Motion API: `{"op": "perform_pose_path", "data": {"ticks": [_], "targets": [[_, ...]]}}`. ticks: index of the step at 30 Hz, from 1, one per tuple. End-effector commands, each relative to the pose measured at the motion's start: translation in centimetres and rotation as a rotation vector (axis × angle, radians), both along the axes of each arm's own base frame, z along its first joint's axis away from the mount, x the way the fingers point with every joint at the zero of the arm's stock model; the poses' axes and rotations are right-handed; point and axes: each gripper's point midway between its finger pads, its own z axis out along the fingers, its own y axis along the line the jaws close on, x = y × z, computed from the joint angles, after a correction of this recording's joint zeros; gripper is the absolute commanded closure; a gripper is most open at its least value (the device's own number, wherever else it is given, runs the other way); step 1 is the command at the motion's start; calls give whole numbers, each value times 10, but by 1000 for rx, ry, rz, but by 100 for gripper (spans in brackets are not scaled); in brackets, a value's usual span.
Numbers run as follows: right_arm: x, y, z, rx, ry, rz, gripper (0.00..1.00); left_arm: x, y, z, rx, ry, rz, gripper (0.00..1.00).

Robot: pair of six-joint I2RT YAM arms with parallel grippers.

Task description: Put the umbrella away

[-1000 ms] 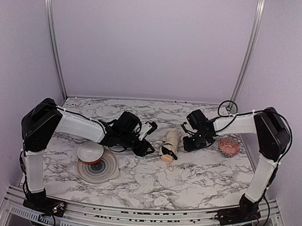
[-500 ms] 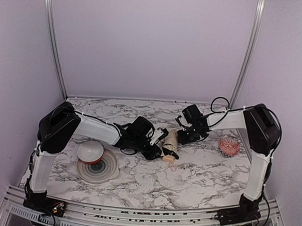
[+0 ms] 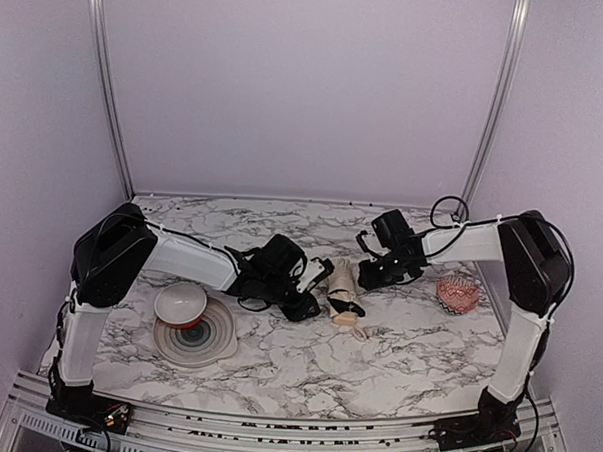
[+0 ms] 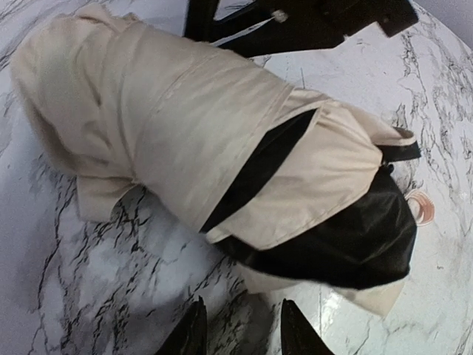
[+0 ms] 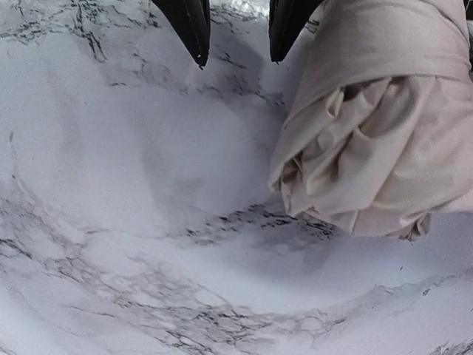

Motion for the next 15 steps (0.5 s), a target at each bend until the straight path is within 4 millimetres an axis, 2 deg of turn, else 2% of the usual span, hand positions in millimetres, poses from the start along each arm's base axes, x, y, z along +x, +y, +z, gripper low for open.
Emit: {"op": "perform_pose_path", "data": {"ticks": [1,3,5,6,8,9,11,14,15], "targets": [[18,-19,66,63,-177,-58,72,24,48,35,26,-52,117,65],[23,-33,96,54,-270,-87,66,34,68,63,2,-98,165,64],[27,-53,135,51,-393,-137,45,44,93,93,-16,-167,226,61],[27,-66,152,48,-451,-172,30,50,109,106,-20,-201,270,58],[26,-96,182,50,-557,-257,4,63,147,130,-12,-269,373,39],[24,-112,196,63,-606,-296,1,67,165,139,-4,-300,423,30],[16,-145,218,83,-694,-387,0,82,218,162,3,-370,570,16],[-1,-197,231,54,-803,-546,0,89,292,188,-22,-457,787,2],[-10,-209,224,25,-817,-595,0,88,317,205,-62,-498,865,1]]}}
